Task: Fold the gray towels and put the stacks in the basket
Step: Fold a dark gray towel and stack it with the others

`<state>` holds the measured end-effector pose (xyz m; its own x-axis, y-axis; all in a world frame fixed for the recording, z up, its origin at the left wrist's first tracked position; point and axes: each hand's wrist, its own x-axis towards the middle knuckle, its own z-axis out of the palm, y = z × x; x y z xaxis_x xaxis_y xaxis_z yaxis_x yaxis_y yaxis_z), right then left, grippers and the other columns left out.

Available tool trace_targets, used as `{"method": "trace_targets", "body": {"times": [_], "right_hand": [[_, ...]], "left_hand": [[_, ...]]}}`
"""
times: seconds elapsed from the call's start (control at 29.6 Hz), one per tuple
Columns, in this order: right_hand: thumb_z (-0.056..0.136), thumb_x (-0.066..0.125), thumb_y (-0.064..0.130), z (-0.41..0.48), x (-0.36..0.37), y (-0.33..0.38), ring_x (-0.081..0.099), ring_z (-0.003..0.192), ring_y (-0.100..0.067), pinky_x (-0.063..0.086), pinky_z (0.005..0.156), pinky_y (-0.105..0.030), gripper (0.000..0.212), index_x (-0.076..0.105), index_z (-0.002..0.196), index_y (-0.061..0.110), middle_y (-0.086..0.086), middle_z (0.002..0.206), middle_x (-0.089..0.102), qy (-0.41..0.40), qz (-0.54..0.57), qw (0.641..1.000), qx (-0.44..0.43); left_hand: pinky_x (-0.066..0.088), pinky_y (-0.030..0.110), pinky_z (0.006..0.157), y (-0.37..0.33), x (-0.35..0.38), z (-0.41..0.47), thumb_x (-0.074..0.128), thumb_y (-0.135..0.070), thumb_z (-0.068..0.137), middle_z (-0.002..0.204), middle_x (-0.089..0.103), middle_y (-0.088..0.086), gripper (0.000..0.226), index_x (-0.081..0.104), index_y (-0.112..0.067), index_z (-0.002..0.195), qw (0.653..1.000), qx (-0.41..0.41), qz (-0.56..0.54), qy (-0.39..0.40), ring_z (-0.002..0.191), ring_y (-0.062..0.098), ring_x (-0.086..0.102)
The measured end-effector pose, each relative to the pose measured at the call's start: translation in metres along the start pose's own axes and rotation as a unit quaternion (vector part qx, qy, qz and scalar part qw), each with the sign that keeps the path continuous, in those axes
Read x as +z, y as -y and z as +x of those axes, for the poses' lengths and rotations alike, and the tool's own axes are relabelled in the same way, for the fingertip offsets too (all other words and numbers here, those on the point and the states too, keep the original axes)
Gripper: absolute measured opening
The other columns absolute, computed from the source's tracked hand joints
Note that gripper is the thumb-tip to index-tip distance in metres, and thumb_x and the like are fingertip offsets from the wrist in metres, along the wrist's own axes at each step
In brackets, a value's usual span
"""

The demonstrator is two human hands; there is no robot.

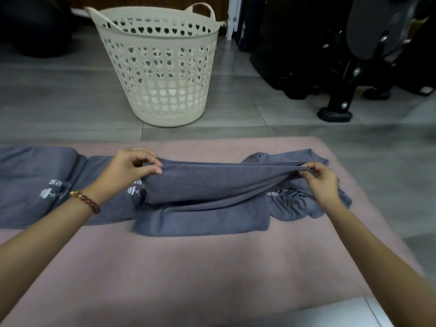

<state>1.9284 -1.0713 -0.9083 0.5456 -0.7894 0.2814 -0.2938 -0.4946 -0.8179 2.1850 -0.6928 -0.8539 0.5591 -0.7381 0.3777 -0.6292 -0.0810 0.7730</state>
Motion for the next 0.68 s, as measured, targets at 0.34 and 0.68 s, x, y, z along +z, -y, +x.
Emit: {"method": "trace_targets", "body": {"times": [0.34, 0.68], "right_hand": [[0.084, 0.055, -0.011, -0.011, -0.005, -0.016, 0.057, 0.063, 0.015, 0.045, 0.066, -0.003, 0.016, 0.063, 0.089, 0.002, -0.002, 0.079, 0.061, -0.039, 0.005, 0.998, 0.054], [0.085, 0.059, -0.007, 0.076, -0.022, 0.105, 0.056, 0.061, 0.013, 0.044, 0.061, -0.006, 0.014, 0.062, 0.087, 0.006, 0.015, 0.067, 0.063, -0.083, 0.102, 0.99, -0.053]], "left_hand": [[0.043, 0.003, 0.07, -0.003, 0.014, -0.002, 0.079, 0.004, 0.062, 0.076, 0.067, -0.028, 0.053, 0.07, -0.049, 0.061, 0.999, -0.043, -0.026, 0.014, 0.071, -0.011, 0.059], [0.042, 0.001, 0.062, -0.07, -0.071, 0.114, 0.074, 0.002, 0.072, 0.055, 0.059, -0.035, 0.018, 0.068, -0.009, 0.084, 0.985, -0.011, 0.021, -0.171, 0.058, -0.017, 0.055]]}}
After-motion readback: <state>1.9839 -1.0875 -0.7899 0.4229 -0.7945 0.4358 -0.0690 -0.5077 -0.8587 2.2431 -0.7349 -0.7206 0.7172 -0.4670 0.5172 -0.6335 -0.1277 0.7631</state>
